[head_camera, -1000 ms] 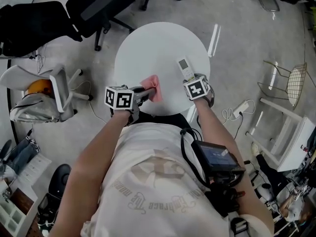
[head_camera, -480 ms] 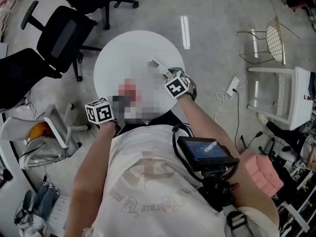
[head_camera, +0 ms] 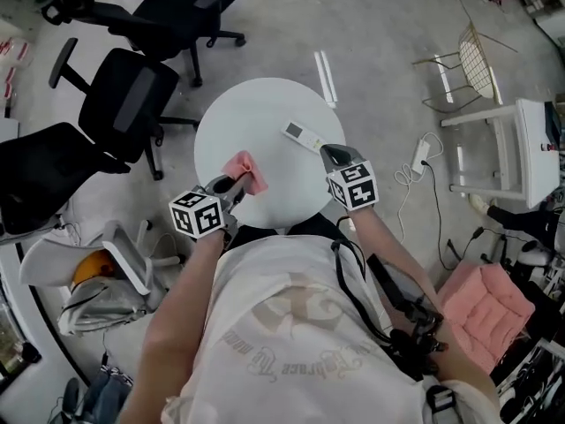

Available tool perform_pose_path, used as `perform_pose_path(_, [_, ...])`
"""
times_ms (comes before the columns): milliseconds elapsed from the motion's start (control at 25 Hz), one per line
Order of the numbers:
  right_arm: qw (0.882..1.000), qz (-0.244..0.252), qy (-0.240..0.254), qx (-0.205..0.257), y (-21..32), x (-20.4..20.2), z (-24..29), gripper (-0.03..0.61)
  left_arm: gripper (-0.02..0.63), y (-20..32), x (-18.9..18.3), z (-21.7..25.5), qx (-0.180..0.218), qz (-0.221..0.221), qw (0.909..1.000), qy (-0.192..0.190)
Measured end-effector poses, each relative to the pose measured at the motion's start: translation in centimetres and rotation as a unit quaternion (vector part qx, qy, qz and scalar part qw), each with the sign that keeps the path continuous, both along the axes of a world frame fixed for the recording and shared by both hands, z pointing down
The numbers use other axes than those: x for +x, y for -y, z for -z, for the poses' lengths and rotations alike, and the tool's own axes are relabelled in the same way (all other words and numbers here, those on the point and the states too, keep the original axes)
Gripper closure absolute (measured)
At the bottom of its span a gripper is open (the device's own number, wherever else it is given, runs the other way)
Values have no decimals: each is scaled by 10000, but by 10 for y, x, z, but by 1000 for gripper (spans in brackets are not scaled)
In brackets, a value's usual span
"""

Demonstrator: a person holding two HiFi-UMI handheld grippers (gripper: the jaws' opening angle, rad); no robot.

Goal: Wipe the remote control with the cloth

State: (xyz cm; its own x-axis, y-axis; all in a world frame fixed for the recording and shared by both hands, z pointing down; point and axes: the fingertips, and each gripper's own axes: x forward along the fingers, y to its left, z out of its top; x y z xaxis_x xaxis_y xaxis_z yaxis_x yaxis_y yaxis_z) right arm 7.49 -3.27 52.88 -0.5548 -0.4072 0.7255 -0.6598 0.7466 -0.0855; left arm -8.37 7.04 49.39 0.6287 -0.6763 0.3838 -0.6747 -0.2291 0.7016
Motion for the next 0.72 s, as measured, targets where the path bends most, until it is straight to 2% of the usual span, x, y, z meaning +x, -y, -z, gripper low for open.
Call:
perform_pose_path(160, [9970,-426,632,167,-18,1,26,571,594,-7,-11,6,335,-204,9990,193])
perform_pose_path(320, [9916,-608,1054,444,-39,1,52,571,594,-12,-13,13,602,-460,9964,377])
perform_pose_path(720, [9812,-1151,1376,717,-79,37,73,571,594,-17,22,29,875,-1167,9880,515])
